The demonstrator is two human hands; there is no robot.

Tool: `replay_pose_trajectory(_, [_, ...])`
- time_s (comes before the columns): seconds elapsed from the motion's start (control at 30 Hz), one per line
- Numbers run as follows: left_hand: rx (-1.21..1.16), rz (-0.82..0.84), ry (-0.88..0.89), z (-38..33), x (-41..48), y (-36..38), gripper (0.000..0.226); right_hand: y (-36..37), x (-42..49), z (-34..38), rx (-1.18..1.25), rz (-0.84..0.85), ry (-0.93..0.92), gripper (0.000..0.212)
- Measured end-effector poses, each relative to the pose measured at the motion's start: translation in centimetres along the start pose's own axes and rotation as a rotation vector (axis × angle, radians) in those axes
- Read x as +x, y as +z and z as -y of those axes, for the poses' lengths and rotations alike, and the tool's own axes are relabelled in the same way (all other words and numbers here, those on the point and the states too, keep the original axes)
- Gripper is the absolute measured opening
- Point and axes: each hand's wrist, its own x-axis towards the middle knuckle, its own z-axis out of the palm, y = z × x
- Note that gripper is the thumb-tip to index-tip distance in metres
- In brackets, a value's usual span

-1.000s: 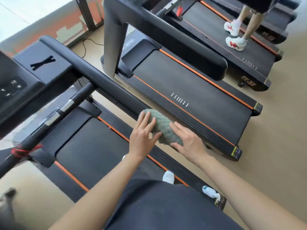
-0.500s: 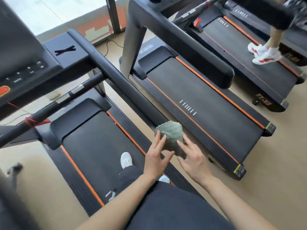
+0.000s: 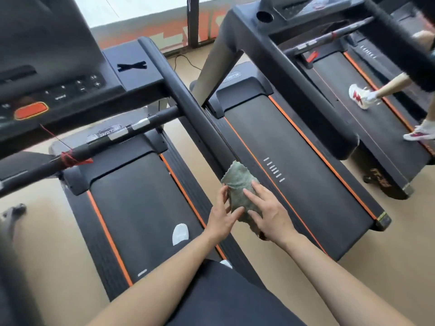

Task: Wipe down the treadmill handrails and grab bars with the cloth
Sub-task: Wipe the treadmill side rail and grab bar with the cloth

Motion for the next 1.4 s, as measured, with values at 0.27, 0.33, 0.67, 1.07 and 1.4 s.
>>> replay_pose_trajectory(0.27, [-0.128, -0.025, -0.019, -1.1, 5.4, -5.1, 0.084, -1.3, 8.4, 4.1, -0.215, 0.15, -0.074, 0.08])
replay_pose_trajectory(0.33, [-0.139, -0.032, -0.02, -1.1, 6.8, -6.3, 0.084, -1.3, 10.5, 5.0, -0.295, 0.204, -0.097, 0.077])
replay_pose_trajectory(0.67, [-0.3, -0.023, -0.031, -1.9, 12.6, -10.5, 0.086, -1.0, 20.2, 8.6, -0.489, 0.31, -0.135, 0.068])
replay_pose_trajectory(1.07, [-0.458, -0.149, -0.009, -4.0, 19.9, -16.0, 0.068, -0.9, 30.7, 11.6, -0.461, 0.314, -0.153, 0.066])
replay_pose_trajectory(1.4, [-0.481, -0.144, -0.044, -3.4, 19.1, -14.7, 0.071, -0.3, 29.6, 10.2, -0.366, 0.246, -0.177, 0.074])
